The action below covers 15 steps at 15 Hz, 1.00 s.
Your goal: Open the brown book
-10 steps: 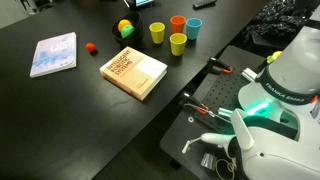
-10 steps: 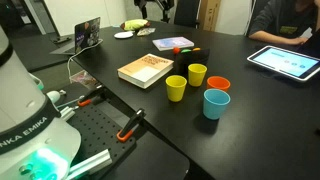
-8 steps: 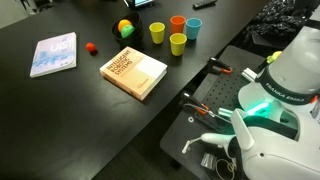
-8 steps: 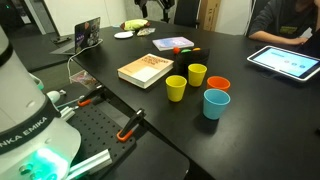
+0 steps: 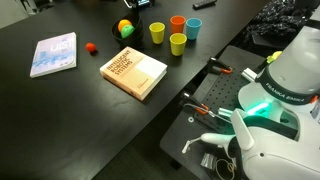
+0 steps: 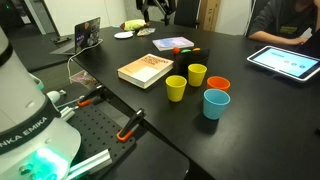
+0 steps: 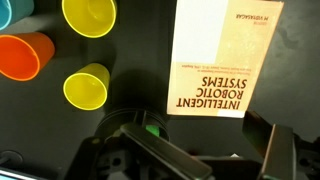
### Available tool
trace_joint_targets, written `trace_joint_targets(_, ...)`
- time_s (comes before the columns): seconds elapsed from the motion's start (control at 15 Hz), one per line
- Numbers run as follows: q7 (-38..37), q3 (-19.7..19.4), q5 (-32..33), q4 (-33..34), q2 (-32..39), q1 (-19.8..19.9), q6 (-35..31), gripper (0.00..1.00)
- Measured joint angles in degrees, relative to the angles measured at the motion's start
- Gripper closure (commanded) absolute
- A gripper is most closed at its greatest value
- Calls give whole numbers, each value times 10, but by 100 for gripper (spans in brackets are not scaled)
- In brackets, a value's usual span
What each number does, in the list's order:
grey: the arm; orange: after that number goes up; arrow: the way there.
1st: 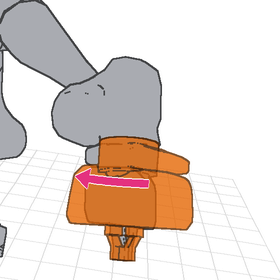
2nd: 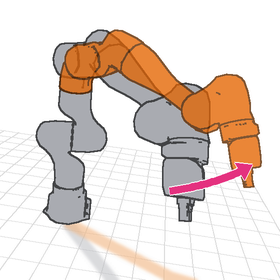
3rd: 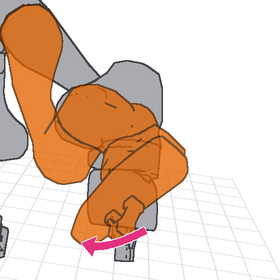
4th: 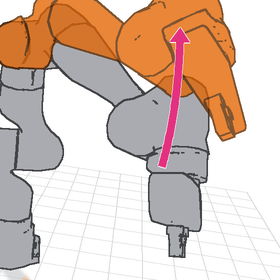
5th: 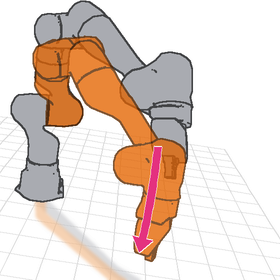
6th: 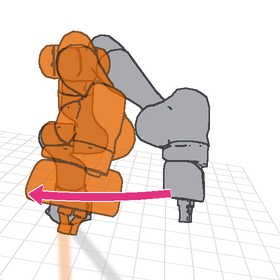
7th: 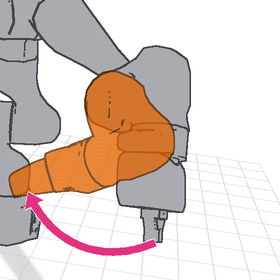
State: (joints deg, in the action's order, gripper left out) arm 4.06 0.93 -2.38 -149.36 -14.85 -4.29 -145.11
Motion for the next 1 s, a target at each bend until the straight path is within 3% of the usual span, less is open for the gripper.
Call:
trace_joint_targets(0.2, 3, -8, -16, -10, 35, 5, -43, 0)
trace_joint_targets(0.47, 58, -16, -101, -12, 91, 2, -91, 0)
trace_joint_targets(1.0, 378, -16, -448, 11, 187, 1, -115, 0)
